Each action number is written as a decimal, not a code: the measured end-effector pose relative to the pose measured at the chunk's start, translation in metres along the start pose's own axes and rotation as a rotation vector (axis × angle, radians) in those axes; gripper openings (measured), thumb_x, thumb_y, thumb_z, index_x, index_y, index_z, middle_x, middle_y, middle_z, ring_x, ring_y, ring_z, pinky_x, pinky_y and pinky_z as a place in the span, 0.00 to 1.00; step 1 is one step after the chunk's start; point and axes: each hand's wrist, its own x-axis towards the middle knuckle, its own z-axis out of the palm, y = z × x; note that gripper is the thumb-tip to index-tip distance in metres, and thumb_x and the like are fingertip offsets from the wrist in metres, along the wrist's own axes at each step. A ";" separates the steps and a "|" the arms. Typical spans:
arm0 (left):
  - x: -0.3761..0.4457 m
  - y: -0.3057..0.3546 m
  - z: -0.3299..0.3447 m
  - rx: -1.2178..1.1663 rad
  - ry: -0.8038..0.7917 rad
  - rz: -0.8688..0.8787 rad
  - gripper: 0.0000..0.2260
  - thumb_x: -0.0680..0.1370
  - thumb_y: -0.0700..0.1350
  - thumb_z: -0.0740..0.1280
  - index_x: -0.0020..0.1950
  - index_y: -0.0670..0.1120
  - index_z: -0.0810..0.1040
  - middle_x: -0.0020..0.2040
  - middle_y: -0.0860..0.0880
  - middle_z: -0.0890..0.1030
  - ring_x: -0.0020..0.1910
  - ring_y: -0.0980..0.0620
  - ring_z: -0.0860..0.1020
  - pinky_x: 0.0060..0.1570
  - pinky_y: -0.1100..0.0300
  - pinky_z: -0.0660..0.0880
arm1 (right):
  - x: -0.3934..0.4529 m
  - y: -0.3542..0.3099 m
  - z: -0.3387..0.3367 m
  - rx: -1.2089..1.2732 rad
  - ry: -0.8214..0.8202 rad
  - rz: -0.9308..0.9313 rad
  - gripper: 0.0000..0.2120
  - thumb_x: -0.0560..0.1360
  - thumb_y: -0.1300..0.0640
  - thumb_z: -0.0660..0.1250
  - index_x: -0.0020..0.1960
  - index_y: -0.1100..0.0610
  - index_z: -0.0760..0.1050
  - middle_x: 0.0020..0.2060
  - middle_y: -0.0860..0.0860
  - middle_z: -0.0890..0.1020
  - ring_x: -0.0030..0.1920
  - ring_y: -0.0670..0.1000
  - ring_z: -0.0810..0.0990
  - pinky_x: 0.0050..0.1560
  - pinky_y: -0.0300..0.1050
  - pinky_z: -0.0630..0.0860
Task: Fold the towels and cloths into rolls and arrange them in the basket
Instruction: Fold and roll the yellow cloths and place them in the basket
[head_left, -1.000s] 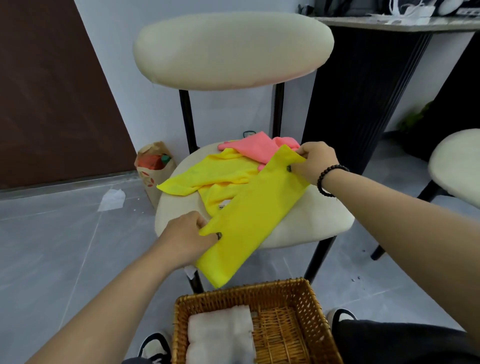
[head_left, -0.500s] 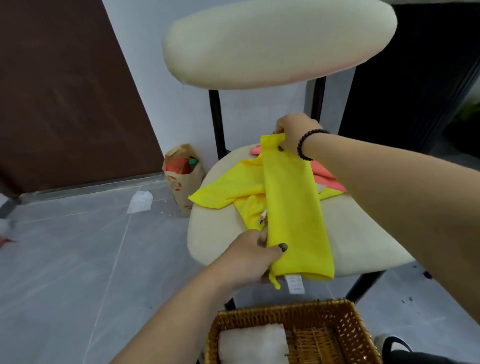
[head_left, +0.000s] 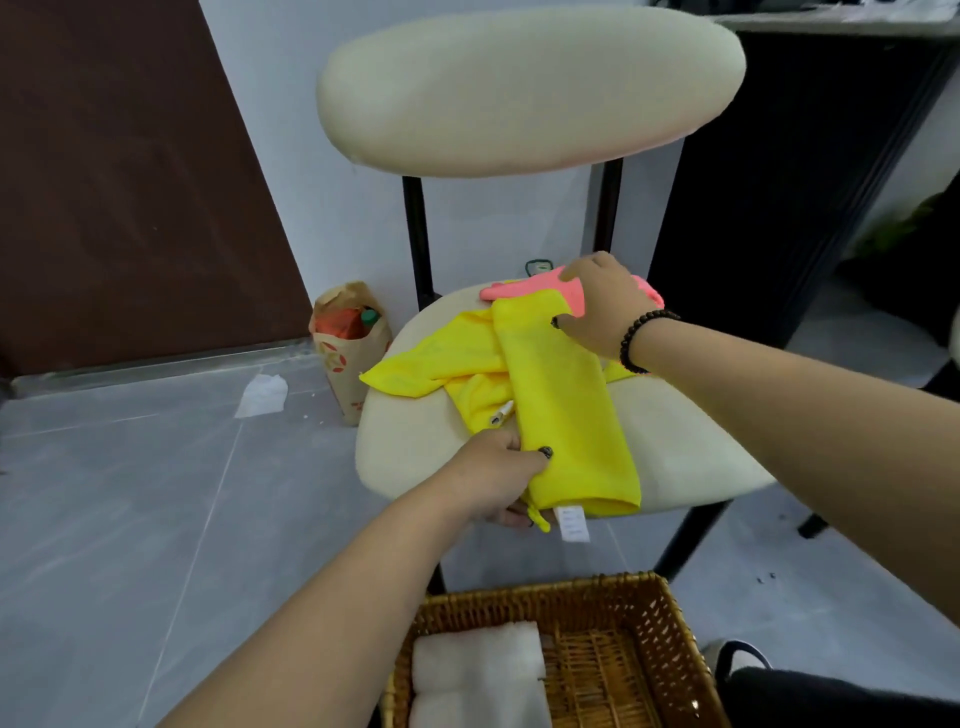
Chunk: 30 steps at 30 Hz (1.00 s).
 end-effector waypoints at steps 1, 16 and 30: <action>-0.001 0.000 0.001 -0.016 0.020 0.003 0.14 0.83 0.45 0.60 0.66 0.41 0.71 0.56 0.35 0.80 0.42 0.43 0.81 0.35 0.59 0.80 | -0.018 0.001 -0.007 0.053 0.013 0.043 0.23 0.74 0.55 0.69 0.67 0.58 0.69 0.66 0.55 0.69 0.66 0.55 0.69 0.64 0.46 0.66; -0.014 0.010 0.030 -0.377 0.110 0.007 0.07 0.78 0.40 0.66 0.56 0.43 0.76 0.45 0.43 0.82 0.37 0.49 0.78 0.35 0.58 0.76 | -0.171 0.018 -0.015 1.119 -0.270 0.768 0.08 0.78 0.64 0.62 0.43 0.69 0.73 0.36 0.58 0.78 0.33 0.53 0.77 0.34 0.41 0.77; -0.027 0.006 0.043 -0.370 0.196 0.110 0.09 0.79 0.38 0.64 0.57 0.47 0.77 0.43 0.48 0.80 0.37 0.52 0.76 0.32 0.61 0.71 | -0.178 0.006 -0.008 1.338 -0.113 0.812 0.15 0.74 0.69 0.68 0.59 0.65 0.72 0.52 0.62 0.79 0.39 0.55 0.82 0.38 0.43 0.80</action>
